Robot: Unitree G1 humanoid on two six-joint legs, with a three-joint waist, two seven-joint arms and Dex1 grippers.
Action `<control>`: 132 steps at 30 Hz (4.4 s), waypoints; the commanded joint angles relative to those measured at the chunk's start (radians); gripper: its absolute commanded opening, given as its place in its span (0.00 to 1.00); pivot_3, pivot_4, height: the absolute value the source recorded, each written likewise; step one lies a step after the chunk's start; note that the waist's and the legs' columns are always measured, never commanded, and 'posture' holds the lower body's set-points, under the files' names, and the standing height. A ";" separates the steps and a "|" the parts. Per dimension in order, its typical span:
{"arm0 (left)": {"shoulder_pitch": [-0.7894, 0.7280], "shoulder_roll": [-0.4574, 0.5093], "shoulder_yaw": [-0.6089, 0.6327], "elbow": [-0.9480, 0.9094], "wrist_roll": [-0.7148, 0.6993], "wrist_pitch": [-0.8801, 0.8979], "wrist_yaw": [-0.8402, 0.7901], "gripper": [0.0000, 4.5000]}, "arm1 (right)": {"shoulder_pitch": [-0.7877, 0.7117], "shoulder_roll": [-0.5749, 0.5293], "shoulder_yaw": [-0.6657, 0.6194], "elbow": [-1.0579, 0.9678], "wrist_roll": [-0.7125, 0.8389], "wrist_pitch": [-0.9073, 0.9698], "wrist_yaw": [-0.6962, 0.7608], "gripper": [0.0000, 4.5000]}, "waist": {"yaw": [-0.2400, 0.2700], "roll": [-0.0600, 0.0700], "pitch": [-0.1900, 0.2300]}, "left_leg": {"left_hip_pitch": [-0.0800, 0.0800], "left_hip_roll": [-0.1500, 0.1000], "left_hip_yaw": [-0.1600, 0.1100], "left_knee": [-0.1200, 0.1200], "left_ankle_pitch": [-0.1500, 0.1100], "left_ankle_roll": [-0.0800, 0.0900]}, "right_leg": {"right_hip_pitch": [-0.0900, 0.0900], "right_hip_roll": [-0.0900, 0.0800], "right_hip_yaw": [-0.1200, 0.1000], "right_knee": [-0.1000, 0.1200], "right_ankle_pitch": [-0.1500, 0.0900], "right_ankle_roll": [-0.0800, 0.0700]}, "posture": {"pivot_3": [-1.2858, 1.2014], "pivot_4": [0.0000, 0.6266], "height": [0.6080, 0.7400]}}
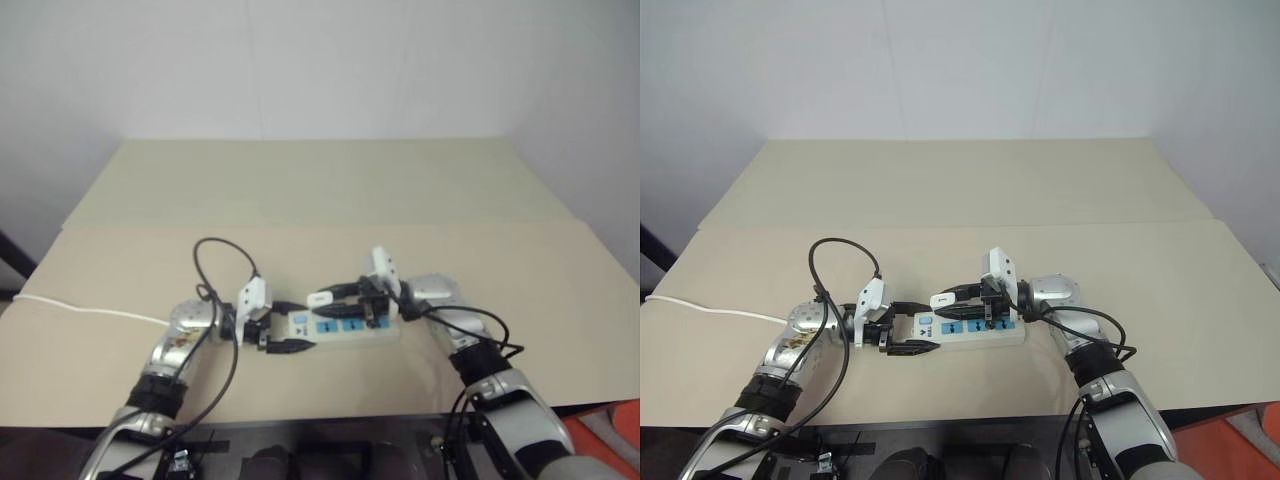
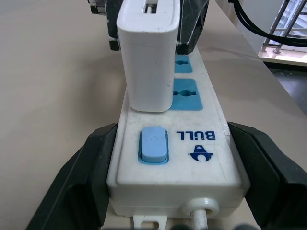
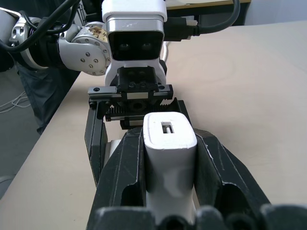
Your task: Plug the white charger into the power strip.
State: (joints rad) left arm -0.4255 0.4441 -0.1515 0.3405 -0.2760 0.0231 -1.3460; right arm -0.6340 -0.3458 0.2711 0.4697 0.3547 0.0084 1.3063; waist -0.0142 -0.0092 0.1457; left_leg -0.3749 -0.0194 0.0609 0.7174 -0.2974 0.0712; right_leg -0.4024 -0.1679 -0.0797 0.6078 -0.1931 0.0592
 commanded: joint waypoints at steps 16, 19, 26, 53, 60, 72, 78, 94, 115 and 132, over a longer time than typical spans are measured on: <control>-0.016 0.030 0.008 -0.052 -0.029 -0.014 -0.045 0.73 | 0.116 -0.070 0.034 0.259 -0.147 0.127 -0.119 0.24 | 0.001 -0.006 -0.008 | 0.002 0.001 0.000 -0.003 -0.003 0.003 | 0.000 0.000 0.001 -0.002 0.000 -0.001 | 0.52 0.24 1.00; -0.018 0.031 0.008 -0.051 -0.029 -0.013 -0.045 0.73 | 0.122 -0.072 0.028 0.271 -0.135 0.125 -0.114 0.24 | 0.001 -0.007 -0.010 | 0.002 0.001 0.000 -0.004 -0.004 0.002 | 0.001 0.000 0.001 -0.003 0.000 -0.001 | 0.52 0.24 1.00; -0.022 0.031 0.008 -0.052 -0.031 -0.012 -0.042 0.73 | 0.148 -0.060 0.003 0.322 -0.129 0.061 -0.132 0.24 | 0.002 -0.009 -0.012 | 0.003 0.001 0.000 -0.005 -0.007 -0.002 | 0.001 0.000 0.001 -0.005 0.000 -0.001 | 0.52 0.24 1.00; -0.031 0.037 0.005 -0.040 -0.033 -0.027 -0.035 0.73 | 0.175 -0.105 -0.059 0.056 -0.030 0.019 0.041 1.00 | 0.008 -0.014 -0.015 | 0.003 0.013 -0.001 -0.011 -0.012 -0.008 | 0.003 0.005 -0.003 -0.014 -0.002 -0.008 | 0.52 0.24 1.00; -0.033 0.019 0.013 -0.026 -0.020 -0.067 -0.009 0.73 | 0.171 -0.099 -0.079 -0.110 -0.011 0.152 0.004 1.00 | 0.009 -0.007 -0.010 | -0.016 0.013 0.000 -0.011 -0.003 -0.008 | -0.010 0.007 -0.006 -0.013 -0.002 -0.009 | 0.52 0.24 1.00; -0.017 0.018 0.009 -0.046 -0.023 -0.032 -0.012 0.73 | 0.170 -0.083 -0.179 -0.342 0.069 0.214 -0.068 1.00 | 0.009 0.001 0.003 | -0.028 0.011 0.002 -0.005 -0.002 -0.008 | -0.020 0.011 -0.009 -0.011 -0.002 -0.009 | 0.52 0.24 1.00; -0.024 0.022 -0.001 -0.045 -0.011 -0.040 -0.015 0.73 | 0.144 -0.066 -0.184 -0.392 0.076 0.243 -0.114 1.00 | 0.011 0.002 0.005 | -0.029 0.011 0.002 -0.005 -0.002 -0.008 | -0.019 0.013 -0.009 -0.010 -0.002 -0.008 | 0.52 0.24 1.00; -0.021 0.017 -0.004 -0.052 -0.009 -0.052 -0.002 0.73 | 0.086 -0.067 -0.133 -0.358 0.057 0.282 -0.100 1.00 | 0.014 0.002 0.005 | -0.029 0.011 0.002 -0.003 -0.002 -0.007 | -0.018 0.014 -0.010 -0.010 -0.002 -0.007 | 0.52 0.24 1.00; -0.019 0.015 -0.009 -0.042 -0.005 -0.064 -0.007 0.73 | 0.082 -0.033 -0.108 -0.316 0.051 0.221 -0.070 0.25 | 0.013 0.002 0.005 | -0.028 0.010 0.002 -0.001 -0.001 -0.008 | -0.017 0.014 -0.010 -0.007 -0.002 -0.007 | 0.52 0.24 1.00; -0.024 0.015 -0.009 -0.049 -0.012 -0.052 -0.033 0.73 | 0.073 0.006 -0.051 -0.126 -0.046 -0.003 0.013 0.25 | 0.007 0.002 0.005 | -0.026 0.011 0.002 0.007 -0.001 -0.008 | -0.016 0.014 -0.008 0.002 -0.002 -0.008 | 0.52 0.24 1.00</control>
State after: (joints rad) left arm -0.4377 0.4653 -0.1509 0.3217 -0.2785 -0.0208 -1.3662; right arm -0.5573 -0.3457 0.1868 0.3215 0.3465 0.0167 1.3117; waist -0.0072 -0.0072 0.1504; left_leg -0.4004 -0.0087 0.0628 0.7242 -0.2984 0.0631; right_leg -0.4185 -0.1540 -0.0873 0.6101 -0.1950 0.0516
